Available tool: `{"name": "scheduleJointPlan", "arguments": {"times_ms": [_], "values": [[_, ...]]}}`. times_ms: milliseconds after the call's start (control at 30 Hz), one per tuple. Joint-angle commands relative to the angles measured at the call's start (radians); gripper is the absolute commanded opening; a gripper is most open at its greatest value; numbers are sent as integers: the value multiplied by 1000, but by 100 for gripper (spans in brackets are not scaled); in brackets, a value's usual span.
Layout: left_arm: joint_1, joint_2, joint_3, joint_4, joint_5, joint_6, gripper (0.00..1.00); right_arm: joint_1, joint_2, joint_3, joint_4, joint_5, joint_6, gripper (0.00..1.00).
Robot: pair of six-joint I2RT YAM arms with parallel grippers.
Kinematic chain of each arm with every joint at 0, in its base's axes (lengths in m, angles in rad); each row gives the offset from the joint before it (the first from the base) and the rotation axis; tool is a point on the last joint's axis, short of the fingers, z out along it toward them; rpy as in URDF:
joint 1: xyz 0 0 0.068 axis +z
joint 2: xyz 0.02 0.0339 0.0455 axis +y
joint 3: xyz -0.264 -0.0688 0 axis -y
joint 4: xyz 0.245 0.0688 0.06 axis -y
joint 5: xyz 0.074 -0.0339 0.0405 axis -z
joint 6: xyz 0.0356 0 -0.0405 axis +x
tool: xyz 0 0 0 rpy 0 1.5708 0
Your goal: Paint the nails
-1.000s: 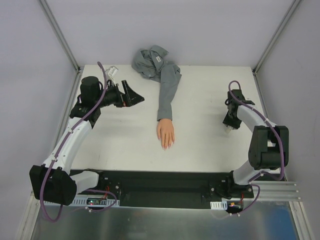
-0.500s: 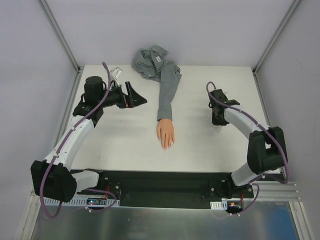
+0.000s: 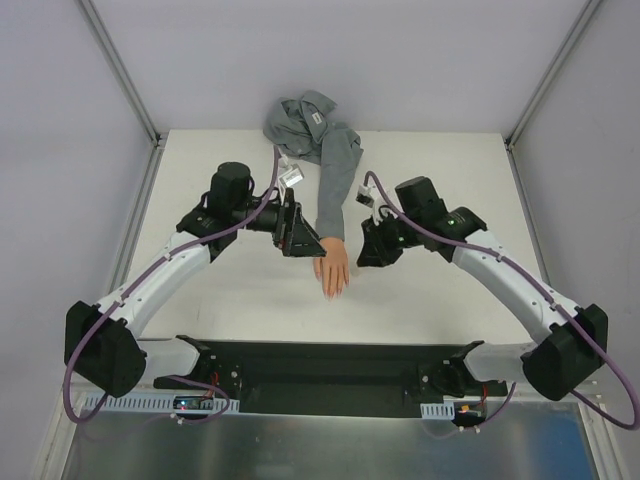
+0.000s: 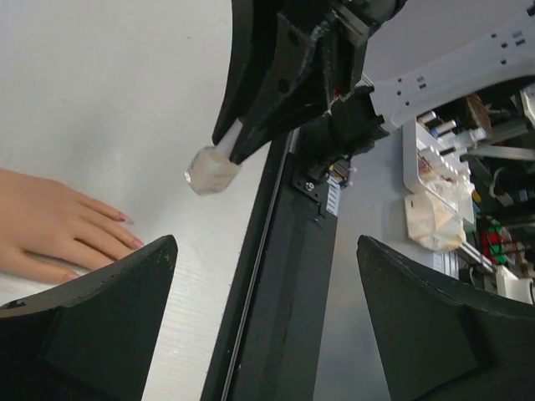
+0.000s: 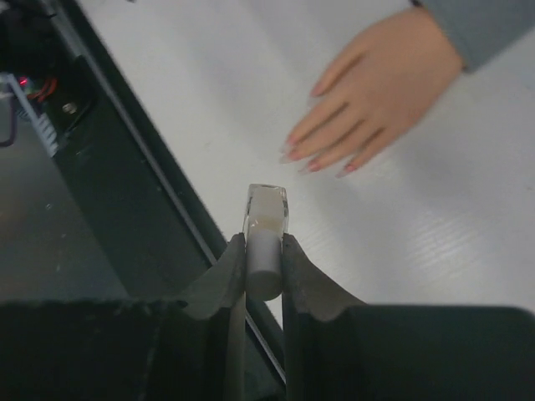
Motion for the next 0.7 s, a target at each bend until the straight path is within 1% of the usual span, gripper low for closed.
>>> {"name": "scheduleJointPlan", "arguments": {"times_ms": [0,33,133,233,333,433,533,667], "values": [[-13,-22,-9,33,200,92,80,58,-86,34,3,-290,-69,1],[-27,-18,-6,34,245,108,79,68,-92,37,14,-304,-64,1],[-57,-12,-8,33,279,154,75,104,-93,71,33,-352,-50,1],[-87,-9,-28,34,329,187,76,140,-81,117,39,-343,-33,1],[-110,-16,-55,34,334,203,77,168,-72,153,57,-344,-20,1],[-123,-39,-75,34,333,213,76,185,-69,167,106,-343,13,1],[-125,-64,-91,33,302,221,72,200,-52,187,132,-344,36,1],[-125,-68,-91,33,296,218,63,223,-11,224,125,-340,42,1]]}}
